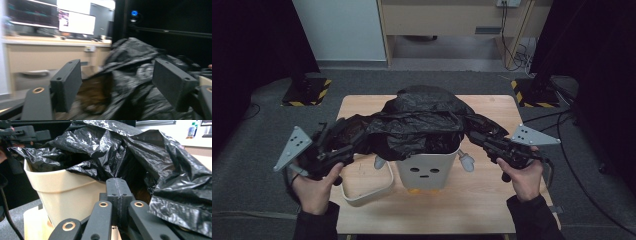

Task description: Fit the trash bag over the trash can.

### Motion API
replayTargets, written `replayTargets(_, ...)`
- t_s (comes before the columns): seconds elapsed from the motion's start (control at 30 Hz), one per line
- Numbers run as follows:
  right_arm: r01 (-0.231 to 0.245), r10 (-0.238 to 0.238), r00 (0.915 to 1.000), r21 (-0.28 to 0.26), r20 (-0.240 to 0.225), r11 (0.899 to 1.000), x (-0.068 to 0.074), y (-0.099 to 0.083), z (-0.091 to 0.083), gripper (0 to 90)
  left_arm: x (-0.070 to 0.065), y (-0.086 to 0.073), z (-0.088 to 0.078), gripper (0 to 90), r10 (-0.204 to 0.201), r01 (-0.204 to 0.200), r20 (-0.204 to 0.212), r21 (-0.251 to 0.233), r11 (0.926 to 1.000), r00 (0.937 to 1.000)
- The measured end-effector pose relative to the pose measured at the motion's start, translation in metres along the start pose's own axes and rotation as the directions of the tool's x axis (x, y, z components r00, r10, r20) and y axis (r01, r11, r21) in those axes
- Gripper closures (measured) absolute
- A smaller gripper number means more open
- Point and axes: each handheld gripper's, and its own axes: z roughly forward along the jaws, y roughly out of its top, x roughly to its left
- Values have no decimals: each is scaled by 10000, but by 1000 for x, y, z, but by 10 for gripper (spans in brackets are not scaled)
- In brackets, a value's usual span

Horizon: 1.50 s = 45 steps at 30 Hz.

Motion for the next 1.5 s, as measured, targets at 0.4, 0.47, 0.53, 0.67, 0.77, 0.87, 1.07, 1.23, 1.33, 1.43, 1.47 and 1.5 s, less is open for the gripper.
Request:
replayTargets(0.4, -71, 56, 9995, -449, -324, 9990, 6, 8, -9, 822, 2, -20, 29, 620, -1195, 1086, 884, 1190, 9869, 9889)
replayTargets(0.47, -136, 106, 9991, -736, -412, 9972, 10, 14, -11, 784, 1, -20, 29, 695, -1150, 1009, 1020, 1339, 9858, 9881)
replayTargets(0.53, -244, 189, 9984, -1033, -532, 9943, 13, 21, -13, 724, 1, -20, 29, 764, -1169, 1004, 1137, 1413, 9849, 9866)
replayTargets(0.67, -539, 449, 9972, -1563, -605, 9862, 14, 37, -9, 620, 1, -20, 29, 847, -1094, 891, 1278, 1551, 9839, 9857)
replayTargets(0.77, -738, 653, 9961, -1574, -585, 9848, 12, 46, 3, 596, 1, -20, 28, 886, -1160, 940, 1371, 1568, 9831, 9837)
replayTargets(0.87, -853, 793, 9955, -1230, -526, 9887, 10, 46, 15, 602, 1, -19, 27, 900, -1185, 962, 1393, 1570, 9829, 9831)
replayTargets(1.07, -831, 804, 9955, -557, -493, 9950, 10, 35, 29, 713, -1, -18, 20, 900, -1125, 909, 1505, 1439, 9854, 9822)
replayTargets(1.23, -627, 604, 9967, -421, -543, 9971, 7, 33, 24, 900, -8, -17, 12, 900, -1036, 826, 1777, 1219, 9891, 9786)
replayTargets(1.33, -558, 514, 9952, -514, -835, 9971, 10, 34, 14, 900, -13, -15, 5, 900, -1060, 828, 2050, 1185, 9895, 9730)
replayTargets(1.43, -520, 461, 9932, -529, -1065, 9972, 14, 34, 4, 900, -19, -15, -3, 900, -1058, 794, 2312, 1205, 9895, 9671)
replayTargets(1.47, -502, 440, 9925, -520, -1143, 9974, 16, 33, 1, 900, -22, -15, -6, 900, -1062, 779, 2405, 1241, 9892, 9648)
replayTargets(1.5, -542, 476, 9913, -507, -1227, 9972, 18, 32, -2, 900, -22, -15, -6, 900, -1062, 779, 2405, 1241, 9892, 9648)
